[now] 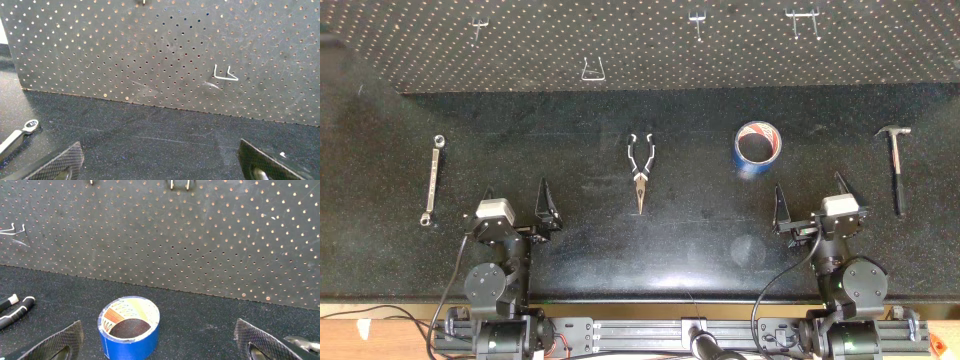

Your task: Place Tools Onto Pegboard

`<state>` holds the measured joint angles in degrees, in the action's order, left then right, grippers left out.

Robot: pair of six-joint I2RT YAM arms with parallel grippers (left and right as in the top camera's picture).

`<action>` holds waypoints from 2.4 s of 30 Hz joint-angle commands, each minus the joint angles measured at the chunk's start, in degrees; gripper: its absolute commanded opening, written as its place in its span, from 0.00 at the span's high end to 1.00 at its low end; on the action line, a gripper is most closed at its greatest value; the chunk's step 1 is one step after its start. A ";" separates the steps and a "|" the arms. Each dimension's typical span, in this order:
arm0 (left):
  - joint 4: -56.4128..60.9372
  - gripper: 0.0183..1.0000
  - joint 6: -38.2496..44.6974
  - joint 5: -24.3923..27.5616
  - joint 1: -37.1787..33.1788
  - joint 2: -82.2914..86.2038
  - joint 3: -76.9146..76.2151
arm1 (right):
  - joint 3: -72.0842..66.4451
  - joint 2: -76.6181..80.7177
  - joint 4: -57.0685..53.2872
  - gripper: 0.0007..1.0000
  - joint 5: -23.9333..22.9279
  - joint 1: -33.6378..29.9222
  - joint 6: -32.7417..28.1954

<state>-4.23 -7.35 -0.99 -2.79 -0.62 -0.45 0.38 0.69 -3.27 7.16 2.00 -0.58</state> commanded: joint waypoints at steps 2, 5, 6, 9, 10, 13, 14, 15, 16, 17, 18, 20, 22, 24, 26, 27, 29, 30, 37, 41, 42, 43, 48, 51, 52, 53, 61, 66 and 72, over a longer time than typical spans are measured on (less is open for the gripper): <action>-0.33 0.00 -0.33 0.20 0.20 0.42 0.13 | -0.15 -0.63 -0.37 0.02 -0.13 0.35 -0.37; -0.33 0.00 -0.33 0.22 0.20 0.42 0.13 | -0.15 -0.63 -0.37 0.02 -0.13 0.35 -0.37; -0.33 0.00 -0.33 0.22 0.20 0.42 0.13 | -0.15 -0.63 -0.37 0.02 -0.13 0.35 -0.37; -0.33 0.00 -0.33 0.20 0.20 0.42 0.13 | -0.15 -0.63 -0.37 0.02 -0.13 0.35 -0.37; -0.33 0.00 -0.33 0.22 0.20 0.42 0.13 | -0.15 -0.63 -0.37 0.02 -0.13 0.35 -0.37; -0.33 0.00 -0.33 0.22 0.20 0.42 0.13 | -0.15 -0.63 -0.37 0.02 -0.13 0.35 -0.37; -0.33 0.00 -0.33 0.22 0.20 0.42 0.13 | -0.15 -0.63 -0.37 0.02 -0.13 0.35 -0.37; -0.33 0.00 -0.33 0.22 0.20 0.42 0.13 | -0.15 -0.63 -0.37 0.02 -0.13 0.35 -0.37; -0.33 0.00 -0.33 0.20 0.20 0.42 0.13 | -0.15 -0.63 -0.37 0.02 -0.13 0.35 -0.37; -0.33 0.00 -0.33 0.20 0.20 0.42 0.13 | -0.15 -0.63 -0.37 0.02 -0.13 0.35 -0.37; -0.33 0.00 -0.33 0.22 0.20 0.42 0.13 | -0.15 -0.63 -0.37 0.02 -0.13 0.35 -0.37; -0.33 0.00 -0.31 0.20 0.20 0.42 0.13 | -0.15 -0.63 -0.37 0.02 -0.13 0.35 -0.37; -0.33 0.00 -0.33 0.20 0.20 0.42 0.13 | -0.15 -0.63 -0.37 0.02 -0.13 0.35 -0.37; -0.33 0.00 -0.33 0.22 0.20 0.42 0.13 | -0.15 -0.63 -0.37 0.02 -0.13 0.35 -0.37; -0.33 0.00 -0.33 0.20 0.20 0.42 0.13 | -0.15 -0.63 -0.37 0.02 -0.13 0.35 -0.37; -0.33 0.00 -0.33 0.20 0.20 0.42 0.13 | -0.15 -0.63 -0.37 0.02 -0.13 0.35 -0.37; -0.33 0.00 -0.33 0.22 0.20 0.42 0.13 | -0.15 -0.63 -0.37 0.02 -0.13 0.35 -0.37; -0.33 0.00 -0.33 0.20 0.20 0.42 0.13 | -0.15 -0.63 -0.37 0.02 -0.13 0.35 -0.37; -0.33 0.00 -0.33 0.22 0.20 0.42 0.13 | -0.15 -0.63 -0.37 0.02 -0.13 0.35 -0.37; -0.31 0.00 -0.33 0.24 0.20 0.42 0.13 | -0.15 -0.63 -0.37 0.02 -0.13 0.35 -0.37; -0.22 0.00 -0.35 1.11 0.20 0.42 0.13 | -0.15 -0.63 -0.37 0.02 -0.13 0.35 -0.37; -0.20 0.00 -0.31 2.62 0.20 0.42 0.13 | -0.15 -0.63 -0.37 0.02 -0.13 0.35 -0.37; 0.00 0.00 10.14 3.19 -0.70 -7.85 -3.69 | -0.15 -0.63 -0.37 0.02 -0.13 0.35 -0.37; -1.42 0.00 19.71 2.14 -3.17 -22.32 -10.67 | -0.15 -0.63 -0.37 0.02 -0.13 0.35 -0.37; -2.71 0.00 20.35 0.63 -4.09 -26.73 -13.33 | -0.15 -0.63 -0.37 0.02 -0.13 0.35 -0.37; -5.38 0.00 20.33 -2.05 -5.03 -31.06 -16.59 | -0.15 -0.63 -0.37 0.02 -0.13 0.35 -0.37; -34.99 0.00 20.33 -8.92 -15.91 -61.59 -43.58 | -0.15 -0.63 -0.37 0.02 -0.13 0.35 -0.37; -38.53 0.01 23.69 -7.30 -27.52 -70.44 -52.09 | -0.15 -0.63 -0.37 0.02 -0.13 0.35 -0.37; -39.08 0.01 40.63 -0.92 -45.72 -77.07 -53.09 | -0.15 -0.63 -0.37 0.02 -0.13 0.35 -0.37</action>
<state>-42.89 23.38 -5.63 -43.00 -74.83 -52.36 0.38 0.47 -3.29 7.14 2.00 -0.58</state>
